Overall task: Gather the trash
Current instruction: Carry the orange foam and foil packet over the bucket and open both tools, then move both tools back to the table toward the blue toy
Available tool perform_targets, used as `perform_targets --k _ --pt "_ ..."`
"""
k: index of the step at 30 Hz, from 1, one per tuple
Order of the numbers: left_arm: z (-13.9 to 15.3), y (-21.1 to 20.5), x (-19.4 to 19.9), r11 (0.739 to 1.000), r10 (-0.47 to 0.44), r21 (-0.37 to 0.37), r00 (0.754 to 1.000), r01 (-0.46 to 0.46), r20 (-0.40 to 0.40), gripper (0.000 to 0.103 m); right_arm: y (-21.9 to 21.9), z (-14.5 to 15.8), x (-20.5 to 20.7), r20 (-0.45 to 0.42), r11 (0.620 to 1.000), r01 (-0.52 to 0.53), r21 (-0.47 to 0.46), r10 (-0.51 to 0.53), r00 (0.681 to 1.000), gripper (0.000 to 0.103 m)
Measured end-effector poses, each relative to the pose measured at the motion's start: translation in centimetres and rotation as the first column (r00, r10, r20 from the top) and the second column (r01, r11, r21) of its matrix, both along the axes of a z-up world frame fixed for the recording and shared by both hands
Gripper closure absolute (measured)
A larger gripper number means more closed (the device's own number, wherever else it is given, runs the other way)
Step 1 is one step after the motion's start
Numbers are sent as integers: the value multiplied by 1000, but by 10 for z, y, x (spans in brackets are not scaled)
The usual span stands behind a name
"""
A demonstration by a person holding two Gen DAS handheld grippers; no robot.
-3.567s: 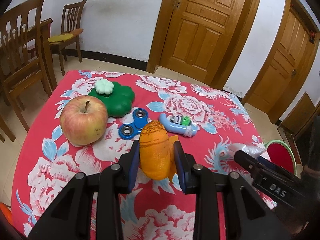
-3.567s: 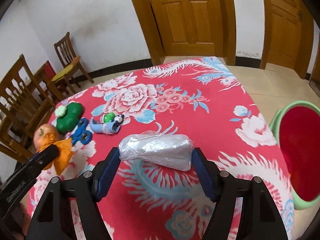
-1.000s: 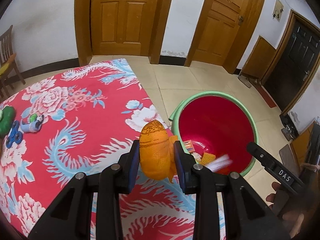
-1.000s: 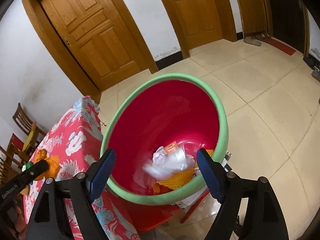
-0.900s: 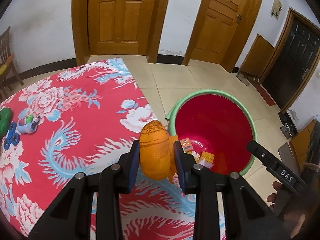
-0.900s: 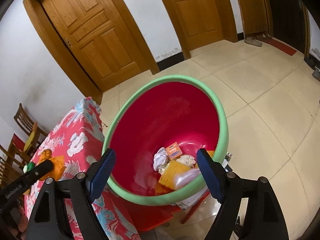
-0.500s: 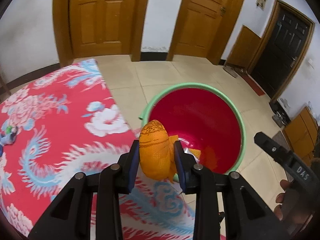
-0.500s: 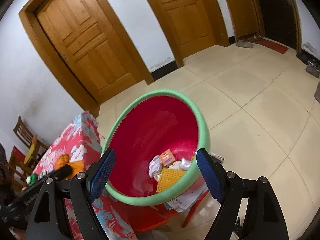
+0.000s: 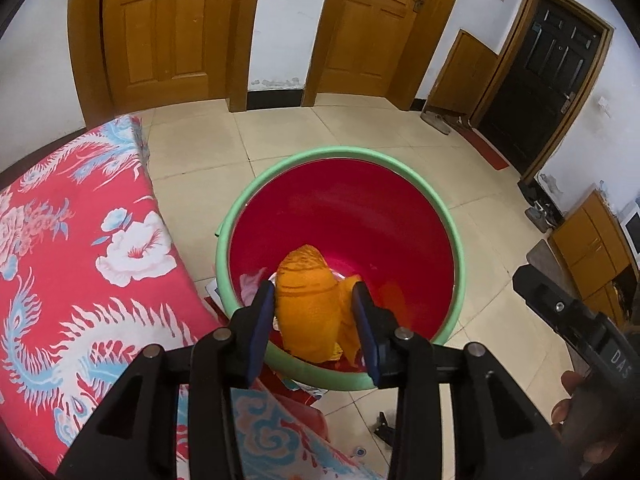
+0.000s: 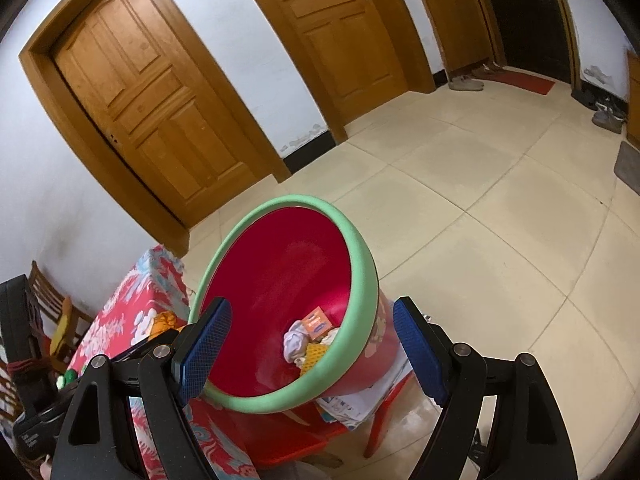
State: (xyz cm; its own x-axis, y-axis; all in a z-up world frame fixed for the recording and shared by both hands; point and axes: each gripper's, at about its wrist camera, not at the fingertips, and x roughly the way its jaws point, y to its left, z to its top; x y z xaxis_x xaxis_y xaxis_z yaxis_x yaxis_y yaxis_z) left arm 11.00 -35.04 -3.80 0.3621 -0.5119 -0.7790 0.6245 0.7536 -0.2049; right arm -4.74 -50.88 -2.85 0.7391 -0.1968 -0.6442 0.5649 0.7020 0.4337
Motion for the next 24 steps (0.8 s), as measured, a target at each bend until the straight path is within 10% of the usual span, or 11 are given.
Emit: perform_targets --k 24 --pt "28 66 5 992 124 -30 991 -123 46 51 37 16 6 13 996 -86 -28 86 996 20"
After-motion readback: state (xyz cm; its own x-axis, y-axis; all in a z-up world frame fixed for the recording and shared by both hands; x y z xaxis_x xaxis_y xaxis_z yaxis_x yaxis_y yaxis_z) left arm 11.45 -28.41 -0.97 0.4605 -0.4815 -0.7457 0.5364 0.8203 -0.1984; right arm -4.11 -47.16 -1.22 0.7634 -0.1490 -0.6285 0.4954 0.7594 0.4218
